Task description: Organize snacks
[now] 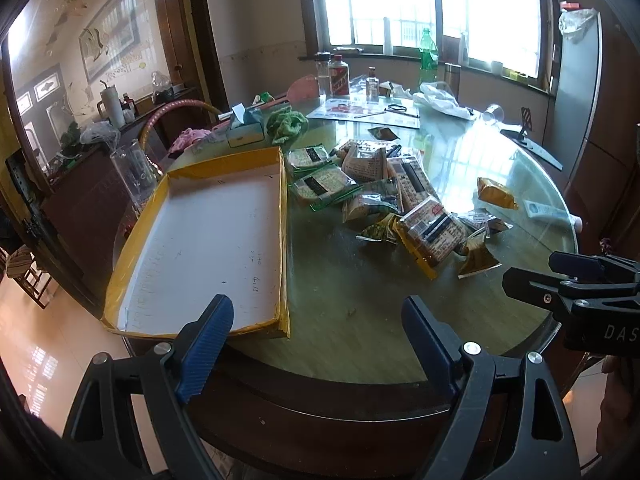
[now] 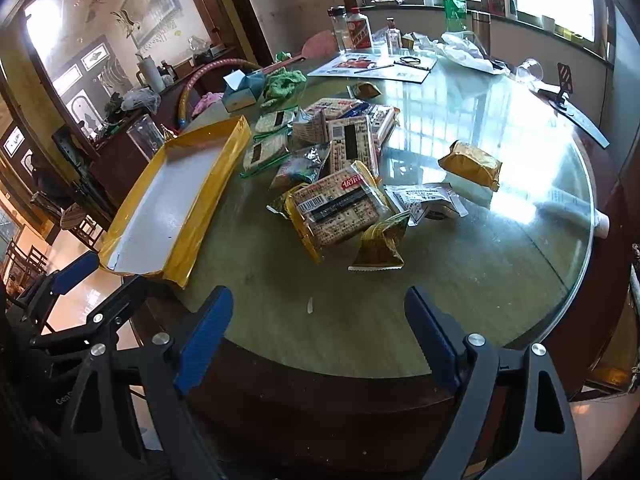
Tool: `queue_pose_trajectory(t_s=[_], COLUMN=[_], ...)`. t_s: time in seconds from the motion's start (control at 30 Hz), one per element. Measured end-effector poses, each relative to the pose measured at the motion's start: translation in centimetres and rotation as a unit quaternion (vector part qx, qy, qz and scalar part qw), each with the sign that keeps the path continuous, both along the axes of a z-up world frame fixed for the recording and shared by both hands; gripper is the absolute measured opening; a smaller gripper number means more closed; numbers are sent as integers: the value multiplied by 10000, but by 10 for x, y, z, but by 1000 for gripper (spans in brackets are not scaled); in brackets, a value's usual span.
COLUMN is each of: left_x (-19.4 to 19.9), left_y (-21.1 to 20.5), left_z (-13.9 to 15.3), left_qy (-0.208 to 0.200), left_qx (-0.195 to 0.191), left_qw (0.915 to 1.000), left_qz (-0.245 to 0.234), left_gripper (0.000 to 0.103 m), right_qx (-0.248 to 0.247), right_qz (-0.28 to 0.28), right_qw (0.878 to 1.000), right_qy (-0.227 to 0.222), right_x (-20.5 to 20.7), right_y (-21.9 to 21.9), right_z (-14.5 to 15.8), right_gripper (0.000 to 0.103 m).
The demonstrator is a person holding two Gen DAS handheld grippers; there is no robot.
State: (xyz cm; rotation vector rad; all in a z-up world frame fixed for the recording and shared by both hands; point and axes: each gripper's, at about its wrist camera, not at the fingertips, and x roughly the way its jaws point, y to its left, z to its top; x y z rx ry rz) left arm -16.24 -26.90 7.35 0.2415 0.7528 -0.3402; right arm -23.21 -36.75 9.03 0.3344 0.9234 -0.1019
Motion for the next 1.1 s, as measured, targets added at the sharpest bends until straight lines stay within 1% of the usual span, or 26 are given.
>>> queue_pose_trajectory(t_s=[0.23,0.33,0.4,0.47,0.53,0.63,0.77,0.87,1.0,1.03,1.1], left_x=[10,14,17,21,24,26,30,31,34,35,33], left_y=[-3,-7,-8,-9,-11,-9,-6,-10,-16,-16,-17], left_z=[-6,-10,-12,-13,-15,-17,-18,-17,-17,-17,-18], left_qy=[110,167,243,392,474,526,662,637,823,822,796], left_qx=[61,110,61,-66,-119,-310,-607,-521,-419,-420,-433], left_qw=[9999,9998,9996,9989,9985,9980,9959,9964,9947,9946,9946], left_qz=[-14,-62,-152,-250,-235,-137,-93,-181,-443,-467,-501], left_gripper=[86,86,86,86,86,86,86,86,86,86,86], right_qx=[34,92,115,98,98,158,-112,37,366,382,251], right_qz=[15,3,-46,-73,-93,4,199,150,53,42,22], right_qw=[9999,9998,9997,9998,9999,9999,9997,9996,9984,9980,9982], right_qy=[128,199,226,155,15,-33,-73,-243,-421,-495,-540], right_x=[12,17,20,21,21,23,26,24,24,23,23], right_y=[-4,-7,-9,-11,-11,-12,-11,-18,-31,-32,-31], right_z=[-8,-14,-15,-14,-12,-11,-10,-10,-10,-9,-6], right_gripper=[88,88,88,88,90,90,90,90,90,90,90])
